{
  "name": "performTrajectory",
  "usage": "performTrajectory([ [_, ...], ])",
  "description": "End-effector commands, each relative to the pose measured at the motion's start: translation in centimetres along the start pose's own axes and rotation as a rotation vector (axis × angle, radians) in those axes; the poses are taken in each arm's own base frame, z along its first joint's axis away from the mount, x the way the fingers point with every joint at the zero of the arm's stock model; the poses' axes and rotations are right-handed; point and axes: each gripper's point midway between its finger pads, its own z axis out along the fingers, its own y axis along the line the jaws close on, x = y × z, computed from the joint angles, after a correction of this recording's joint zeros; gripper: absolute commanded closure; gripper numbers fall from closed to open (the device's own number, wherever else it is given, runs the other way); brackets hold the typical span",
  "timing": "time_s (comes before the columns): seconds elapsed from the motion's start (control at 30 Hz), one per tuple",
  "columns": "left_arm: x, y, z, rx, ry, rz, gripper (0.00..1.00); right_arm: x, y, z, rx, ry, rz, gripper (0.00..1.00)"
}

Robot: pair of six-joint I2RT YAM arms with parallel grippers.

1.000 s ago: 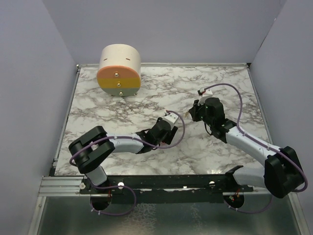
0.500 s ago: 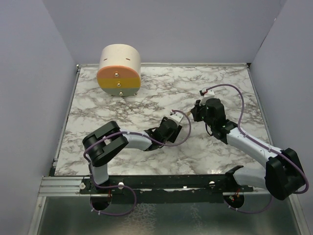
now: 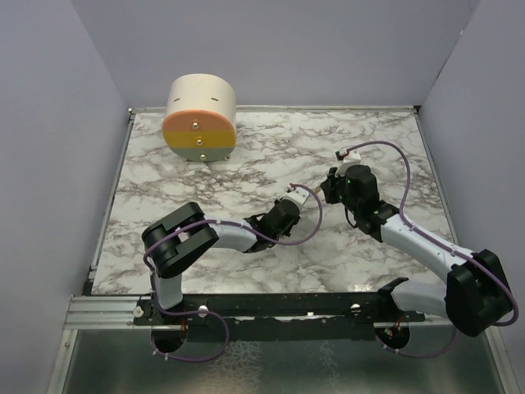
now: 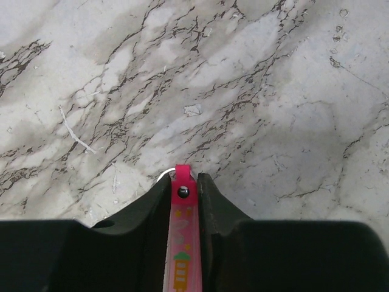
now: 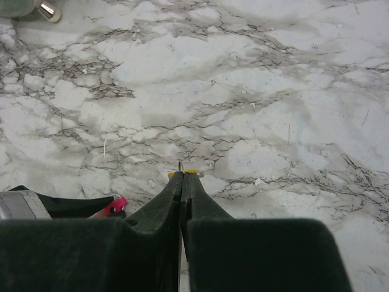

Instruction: Put the keys on the keyring

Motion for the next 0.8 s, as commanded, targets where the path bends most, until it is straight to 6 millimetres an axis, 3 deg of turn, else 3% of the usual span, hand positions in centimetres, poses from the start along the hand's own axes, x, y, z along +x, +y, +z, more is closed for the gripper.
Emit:
performTrajectory([
  [0.0,1.0,0.4,-0.4,-0.013,0.029,0.010,0.82,-0.2,-0.3,-0.4,0.018,-0.017,0.005,0.99],
  [0.4,-3.3,0.6,-3.3,0.020,-0.082,-0.033,1.00,-0.3,-0.1,-0.5,0.006,-0.020,0.005,0.99],
  [0.77,-4.4,1.2,-4.4,0.025,-0.117,-0.052,1.00,0.0,0.2,-0.4,-0.012,-0.006,-0.002,0.99],
])
